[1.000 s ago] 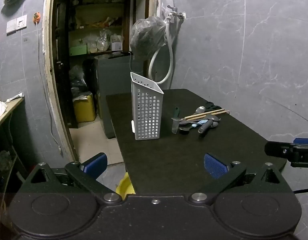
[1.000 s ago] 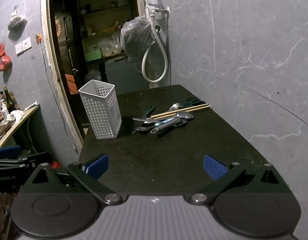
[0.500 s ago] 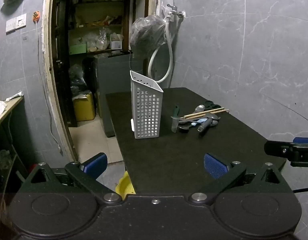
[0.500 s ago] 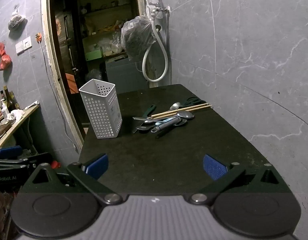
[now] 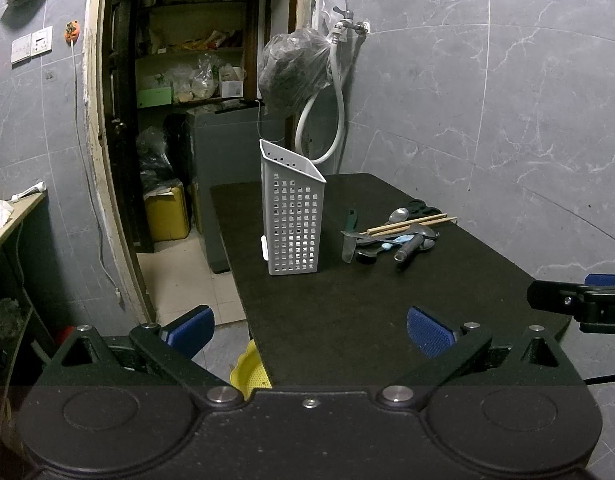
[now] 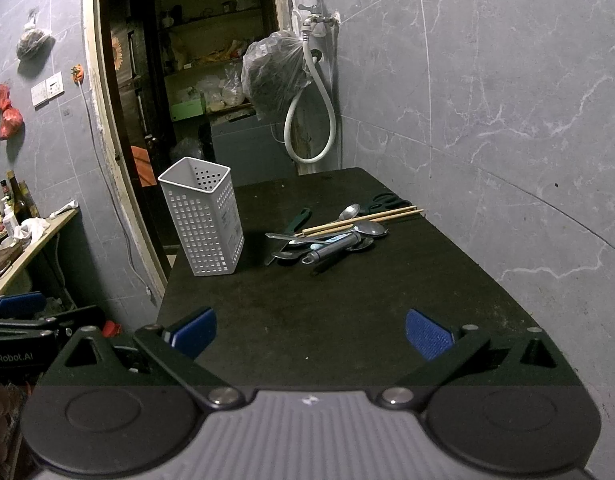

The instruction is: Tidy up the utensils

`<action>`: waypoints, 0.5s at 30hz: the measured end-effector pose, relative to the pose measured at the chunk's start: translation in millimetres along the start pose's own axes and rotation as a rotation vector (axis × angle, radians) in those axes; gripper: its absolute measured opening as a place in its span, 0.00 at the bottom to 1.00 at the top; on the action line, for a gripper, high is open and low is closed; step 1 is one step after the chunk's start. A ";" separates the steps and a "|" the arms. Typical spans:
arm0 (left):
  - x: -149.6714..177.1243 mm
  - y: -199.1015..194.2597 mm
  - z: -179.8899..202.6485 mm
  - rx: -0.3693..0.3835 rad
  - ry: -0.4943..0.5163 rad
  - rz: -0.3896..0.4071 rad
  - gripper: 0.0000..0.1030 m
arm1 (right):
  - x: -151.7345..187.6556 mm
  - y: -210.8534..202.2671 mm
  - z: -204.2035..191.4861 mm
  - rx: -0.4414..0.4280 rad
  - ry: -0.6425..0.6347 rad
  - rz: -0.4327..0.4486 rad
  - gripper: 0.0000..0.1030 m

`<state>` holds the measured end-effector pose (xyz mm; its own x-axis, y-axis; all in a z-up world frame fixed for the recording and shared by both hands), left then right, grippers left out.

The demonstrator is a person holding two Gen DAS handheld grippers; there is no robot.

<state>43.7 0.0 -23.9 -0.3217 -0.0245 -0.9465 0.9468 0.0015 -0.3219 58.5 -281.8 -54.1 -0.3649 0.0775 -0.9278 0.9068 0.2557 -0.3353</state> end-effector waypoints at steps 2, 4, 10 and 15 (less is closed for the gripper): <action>0.0 0.2 0.0 0.001 0.000 0.000 0.99 | 0.4 -0.1 0.2 0.000 0.000 0.000 1.00; 0.0 0.3 -0.1 0.000 -0.001 -0.001 0.99 | 0.7 -0.3 0.3 0.000 0.000 0.000 1.00; 0.3 0.1 -0.1 0.000 -0.001 -0.003 0.99 | 1.8 -0.7 0.6 0.000 0.000 -0.001 1.00; 0.1 0.2 -0.2 0.000 -0.002 -0.003 0.99 | 1.7 -1.1 0.9 0.000 -0.002 -0.002 1.00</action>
<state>43.8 0.1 -24.1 -0.3249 -0.0267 -0.9454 0.9457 0.0011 -0.3250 57.0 -282.8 -55.5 -0.3661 0.0753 -0.9275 0.9062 0.2554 -0.3370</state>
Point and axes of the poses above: each gripper's, at about its wrist camera, not at the fingertips, and y roughly the way its jaws point, z to its right, x to its underside, the point moved 5 cm from there along y, roughly the way its jaws point, and after that the axes turned 10 degrees about z, right-handed, at the moved point
